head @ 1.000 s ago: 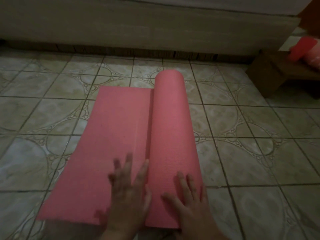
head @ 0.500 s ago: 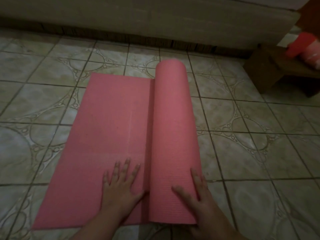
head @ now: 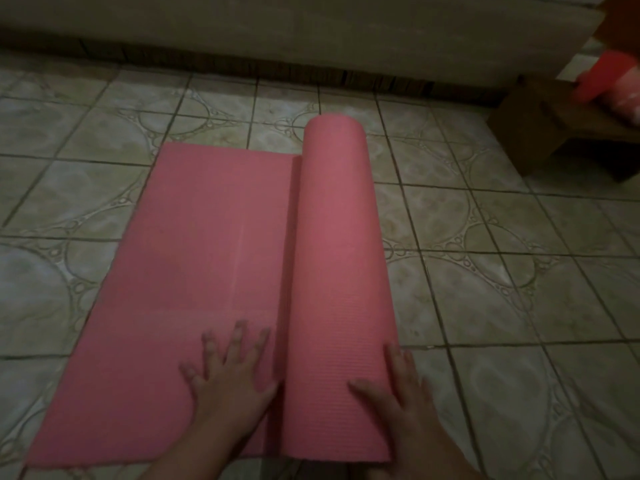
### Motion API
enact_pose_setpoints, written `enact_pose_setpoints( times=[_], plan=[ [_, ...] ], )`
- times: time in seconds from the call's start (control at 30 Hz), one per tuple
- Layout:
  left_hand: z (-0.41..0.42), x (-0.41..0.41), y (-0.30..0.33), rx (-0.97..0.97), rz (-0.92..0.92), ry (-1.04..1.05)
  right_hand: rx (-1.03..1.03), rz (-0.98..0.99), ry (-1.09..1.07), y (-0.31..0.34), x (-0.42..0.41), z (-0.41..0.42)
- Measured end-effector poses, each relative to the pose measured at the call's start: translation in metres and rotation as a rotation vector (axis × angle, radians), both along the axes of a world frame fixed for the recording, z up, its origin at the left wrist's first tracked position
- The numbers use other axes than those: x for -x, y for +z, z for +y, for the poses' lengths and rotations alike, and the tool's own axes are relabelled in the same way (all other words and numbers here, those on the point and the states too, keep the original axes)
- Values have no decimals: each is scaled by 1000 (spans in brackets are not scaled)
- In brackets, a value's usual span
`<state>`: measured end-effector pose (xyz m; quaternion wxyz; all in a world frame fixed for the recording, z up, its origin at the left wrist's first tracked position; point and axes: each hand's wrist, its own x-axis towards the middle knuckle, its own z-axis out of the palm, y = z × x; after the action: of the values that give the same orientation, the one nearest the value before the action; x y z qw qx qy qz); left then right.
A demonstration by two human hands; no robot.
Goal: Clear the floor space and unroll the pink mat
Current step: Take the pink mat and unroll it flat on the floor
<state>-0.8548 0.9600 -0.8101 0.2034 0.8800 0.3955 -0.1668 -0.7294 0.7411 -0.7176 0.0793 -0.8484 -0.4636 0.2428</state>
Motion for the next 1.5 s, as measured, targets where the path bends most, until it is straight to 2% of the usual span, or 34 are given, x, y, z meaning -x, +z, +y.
enact_pose_setpoints(
  times=[0.1,0.23,0.33,0.43,0.63,0.73,0.83,1.23,1.37,1.5],
  plan=[
    [-15,-21,1,4,-7,-113,-194,41,14,6,6,15],
    [-22,-30,4,16,5,-196,-219,-45,-104,21,16,64],
    [-17,-28,6,1,-28,-201,-89,-165,-172,17,17,88],
    [-4,-22,1,-34,-56,-131,85,-194,-216,6,13,86],
    [4,-14,-7,-143,-46,-70,78,-167,-382,4,-6,67],
    [5,-14,-7,-142,-44,-48,8,-52,-464,10,-26,52],
    [5,-11,-6,-130,-41,-10,-87,75,-440,16,-37,42],
    [30,44,-9,-188,-13,47,-155,226,-384,15,-9,58],
    [38,51,-8,-183,18,50,-135,239,-407,13,-11,51],
    [31,35,-6,-164,16,106,-37,348,-433,24,-47,24]
  ],
)
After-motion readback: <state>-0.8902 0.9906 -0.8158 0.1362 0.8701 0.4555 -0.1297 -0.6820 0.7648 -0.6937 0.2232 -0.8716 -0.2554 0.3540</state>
